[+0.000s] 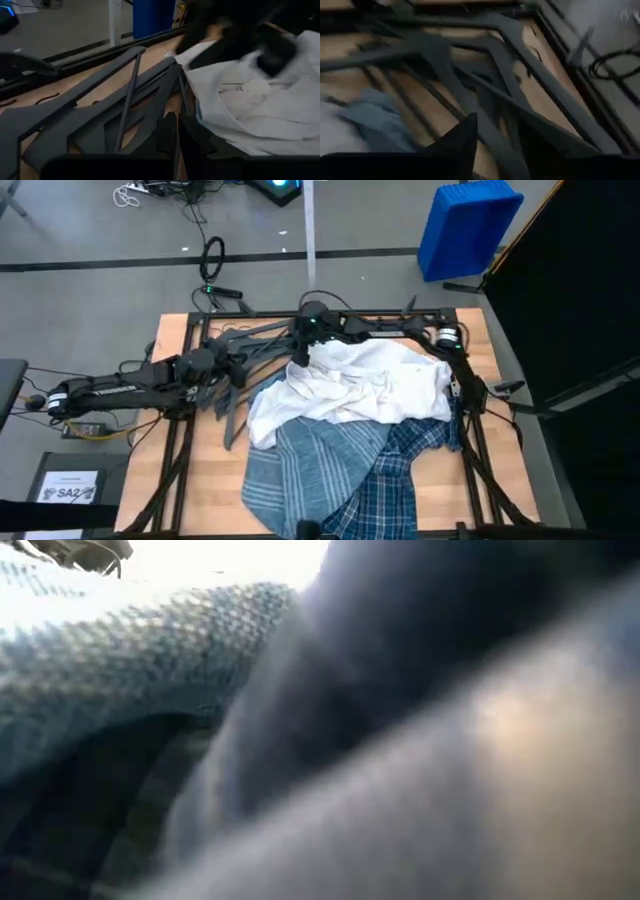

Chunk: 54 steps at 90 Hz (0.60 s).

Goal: Hang clothes
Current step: Insert the black hanger into the white shirt

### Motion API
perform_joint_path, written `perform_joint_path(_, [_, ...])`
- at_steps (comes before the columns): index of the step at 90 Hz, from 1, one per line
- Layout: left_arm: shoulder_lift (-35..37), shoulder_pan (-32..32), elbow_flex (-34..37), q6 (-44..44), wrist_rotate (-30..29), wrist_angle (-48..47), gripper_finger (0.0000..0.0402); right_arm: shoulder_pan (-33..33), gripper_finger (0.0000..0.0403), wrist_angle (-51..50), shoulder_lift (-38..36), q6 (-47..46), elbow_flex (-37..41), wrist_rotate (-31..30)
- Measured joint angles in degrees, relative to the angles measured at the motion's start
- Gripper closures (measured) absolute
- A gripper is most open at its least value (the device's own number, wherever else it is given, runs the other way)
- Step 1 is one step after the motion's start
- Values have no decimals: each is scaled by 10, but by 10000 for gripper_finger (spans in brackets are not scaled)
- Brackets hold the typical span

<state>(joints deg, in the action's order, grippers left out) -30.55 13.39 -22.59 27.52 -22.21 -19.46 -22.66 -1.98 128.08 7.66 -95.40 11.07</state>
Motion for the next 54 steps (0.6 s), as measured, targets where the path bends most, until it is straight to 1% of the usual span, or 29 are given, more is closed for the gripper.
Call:
perform_joint_path(10, [0,0,0,1,13,3,401,-8,257,-16,36,24,-22,18])
perform_joint_path(28, [0,0,0,1,21,5,401,1,234,-31,29,30,-31,1])
perform_joint_path(40, [0,0,0,1,24,8,401,9,229,-40,28,21,-30,-24])
perform_joint_path(54, [0,0,0,0,24,13,401,23,231,-42,20,-13,-34,-22])
